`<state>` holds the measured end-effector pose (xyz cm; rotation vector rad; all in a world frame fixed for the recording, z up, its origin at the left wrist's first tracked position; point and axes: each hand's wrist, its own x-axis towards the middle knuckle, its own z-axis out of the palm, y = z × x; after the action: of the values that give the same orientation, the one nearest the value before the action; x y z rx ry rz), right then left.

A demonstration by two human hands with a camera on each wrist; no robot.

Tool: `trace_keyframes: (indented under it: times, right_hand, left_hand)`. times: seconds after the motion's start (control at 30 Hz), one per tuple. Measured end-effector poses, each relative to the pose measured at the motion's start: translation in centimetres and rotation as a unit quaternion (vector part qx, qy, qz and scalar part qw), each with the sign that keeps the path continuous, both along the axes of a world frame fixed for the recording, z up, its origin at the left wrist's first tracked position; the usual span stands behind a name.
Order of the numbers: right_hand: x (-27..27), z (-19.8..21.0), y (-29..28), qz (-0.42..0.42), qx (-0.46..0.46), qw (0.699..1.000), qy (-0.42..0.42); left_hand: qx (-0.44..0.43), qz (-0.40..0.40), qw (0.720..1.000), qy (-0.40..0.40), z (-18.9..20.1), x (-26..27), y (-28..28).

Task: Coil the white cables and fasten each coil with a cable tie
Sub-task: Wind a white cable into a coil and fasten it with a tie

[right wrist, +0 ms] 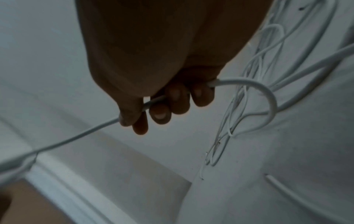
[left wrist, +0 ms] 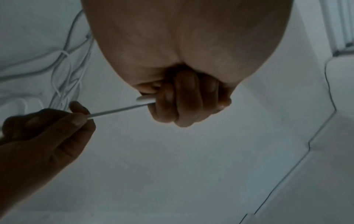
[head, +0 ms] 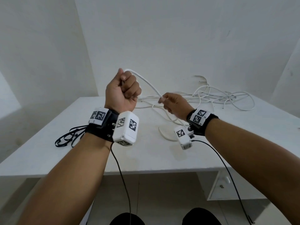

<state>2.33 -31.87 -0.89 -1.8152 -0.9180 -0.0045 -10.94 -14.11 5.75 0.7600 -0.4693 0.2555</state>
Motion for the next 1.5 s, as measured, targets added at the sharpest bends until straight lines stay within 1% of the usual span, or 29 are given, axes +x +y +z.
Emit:
trace_keyframes:
  times: [0.07,0.13,0.2,0.23,0.27,0.33,0.37,0.4,0.47,0.57,0.6,0.7,0.73,0.8,0.83,0.9,0.97,1.07,1.13,1.17,1.27,1.37,1.43,1.5]
  right_hand:
    - [-0.8,-0.2,0.5,0.008,-0.109,0.99,-0.083]
    - [-2.0,-0.4,1.2,0.038,-0.196,0.973,-0.119]
    - [-3.0,-0.3,1.7,0.058,-0.237,0.96,-0.139]
    - [-3.4,-0.3,1.9,0.064,-0.248,0.956,-0.146]
    - [-3.8,-0.1,2.0,0.07,-0.253,0.953,-0.152]
    - [-4.5,0.1,2.1,0.082,-0.263,0.947,-0.163]
    - [-4.7,0.3,2.1,0.087,-0.269,0.944,-0.17]
    - [-4.9,0.5,2.1,0.088,-0.276,0.94,-0.178]
    - [-5.0,0.8,2.2,0.086,-0.285,0.935,-0.191]
    - [-5.2,1.3,2.1,0.088,-0.289,0.934,-0.192]
    - [-5.5,1.5,2.1,0.094,-0.295,0.93,-0.197]
    - [-5.5,2.6,1.5,0.084,-0.299,0.922,-0.231]
    - [-5.2,3.2,1.0,0.071,-0.29,0.924,-0.241]
    - [-4.4,4.6,-0.1,0.047,-0.271,0.929,-0.246]
    - [-4.0,5.3,-0.6,0.04,-0.264,0.933,-0.242]
    - [-3.7,6.5,-1.3,0.038,-0.253,0.939,-0.229]
    - [-3.5,7.4,-1.5,0.037,-0.219,0.949,-0.224]
    - [-2.9,8.4,-1.7,0.017,-0.143,0.97,-0.193]
    - [-2.3,8.4,-1.9,0.004,-0.11,0.98,-0.168]
    - [-2.0,8.1,-2.0,-0.005,-0.097,0.982,-0.159]
    - [-1.1,6.9,-2.2,-0.023,-0.056,0.988,-0.139]
    - [-0.9,6.3,-2.1,-0.036,-0.02,0.994,-0.105]
    - [-1.2,5.8,-1.7,-0.04,-0.011,0.996,-0.076]
    - [-1.7,4.8,-1.1,-0.021,-0.007,0.999,-0.034]
  left_hand:
    - [0.025,0.028,0.999,0.013,-0.4,0.8,-0.1]
    - [0.057,0.075,0.994,0.047,-0.9,1.6,-0.5]
    - [0.112,0.141,0.981,0.078,-1.6,2.4,-0.8]
    - [0.154,0.18,0.968,0.086,-2.2,2.7,-0.8]
    - [0.209,0.22,0.949,0.091,-2.8,3.0,-0.7]
    - [0.331,0.29,0.892,0.098,-4.2,3.3,-0.6]
    - [0.38,0.311,0.865,0.105,-4.9,3.3,-0.5]
    - [0.415,0.321,0.844,0.112,-5.4,3.3,-0.4]
    - [0.478,0.328,0.806,0.116,-6.2,3.2,-0.3]
    - [0.577,0.337,0.736,0.109,-6.5,2.9,-0.3]
    - [0.601,0.331,0.719,0.112,-6.6,2.9,-0.1]
    - [0.661,0.298,0.674,0.139,-6.3,2.6,0.3]
    - [0.669,0.289,0.67,0.143,-6.5,2.5,0.7]
    - [0.67,0.267,0.675,0.155,-6.8,2.0,1.6]
    - [0.659,0.251,0.688,0.173,-6.9,1.8,1.9]
    - [0.63,0.21,0.72,0.204,-7.0,1.4,1.9]
    - [0.602,0.163,0.752,0.214,-6.7,1.2,1.2]
    - [0.535,0.143,0.807,0.202,-6.3,1.1,0.3]
    - [0.484,0.128,0.846,0.182,-6.1,1.0,0.0]
    - [0.463,0.119,0.862,0.17,-5.9,0.8,-0.1]
    - [0.423,0.084,0.89,0.151,-5.4,0.4,-0.6]
    - [0.382,0.027,0.915,0.13,-5.0,0.1,-1.0]
    - [0.339,-0.014,0.934,0.115,-4.4,-0.2,-1.2]
    - [0.281,-0.048,0.953,0.107,-3.6,-0.4,-1.7]
